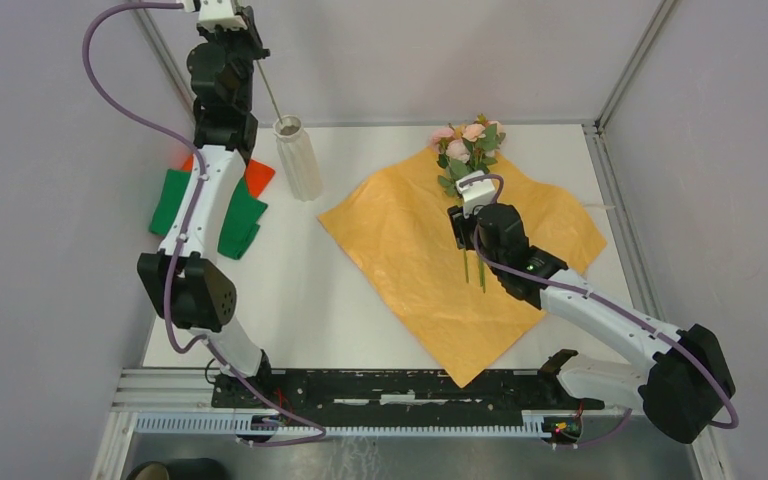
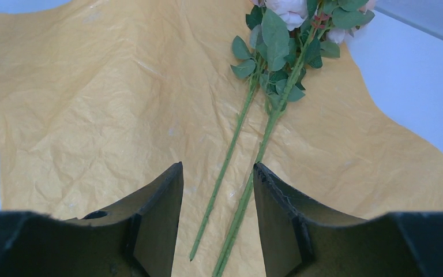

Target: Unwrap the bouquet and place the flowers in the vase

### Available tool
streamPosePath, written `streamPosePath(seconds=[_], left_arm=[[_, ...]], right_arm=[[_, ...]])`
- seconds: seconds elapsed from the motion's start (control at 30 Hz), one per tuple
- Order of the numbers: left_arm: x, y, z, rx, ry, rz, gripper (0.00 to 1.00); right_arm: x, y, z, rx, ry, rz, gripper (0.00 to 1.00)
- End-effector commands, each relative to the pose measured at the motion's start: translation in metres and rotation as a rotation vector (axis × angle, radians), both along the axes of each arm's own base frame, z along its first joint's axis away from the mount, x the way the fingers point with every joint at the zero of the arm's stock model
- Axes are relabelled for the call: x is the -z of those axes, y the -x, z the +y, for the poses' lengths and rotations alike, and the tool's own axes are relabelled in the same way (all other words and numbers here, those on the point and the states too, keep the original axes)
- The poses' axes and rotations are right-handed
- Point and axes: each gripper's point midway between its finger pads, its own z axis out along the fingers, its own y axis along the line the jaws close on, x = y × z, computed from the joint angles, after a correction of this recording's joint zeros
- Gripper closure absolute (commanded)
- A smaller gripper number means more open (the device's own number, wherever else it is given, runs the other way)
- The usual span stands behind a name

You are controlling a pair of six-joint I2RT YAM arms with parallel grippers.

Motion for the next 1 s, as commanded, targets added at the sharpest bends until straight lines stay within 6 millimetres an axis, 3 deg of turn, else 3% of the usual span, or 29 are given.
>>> streamPosePath(seconds=[0.0,0.33,0.97], left_arm=[[0.002,-0.01,0.0,0.031,0.026,-0.007,0.98],[0.054,-0.05,0.007,0.06,0.066,0.086,0.98],[0.134,-0.081,0.008,0.046,0.134,0.224,0.98]], right_arm=[[-0.007,-0.002,0.0,0.001,-0.031,-0.031,0.46],[-0.002,-0.001,-0.007,0.014,-0.019,-0.026,0.47],[-0.002,-0.003,-0.01,0.016,-0.026,-0.028,0.47]])
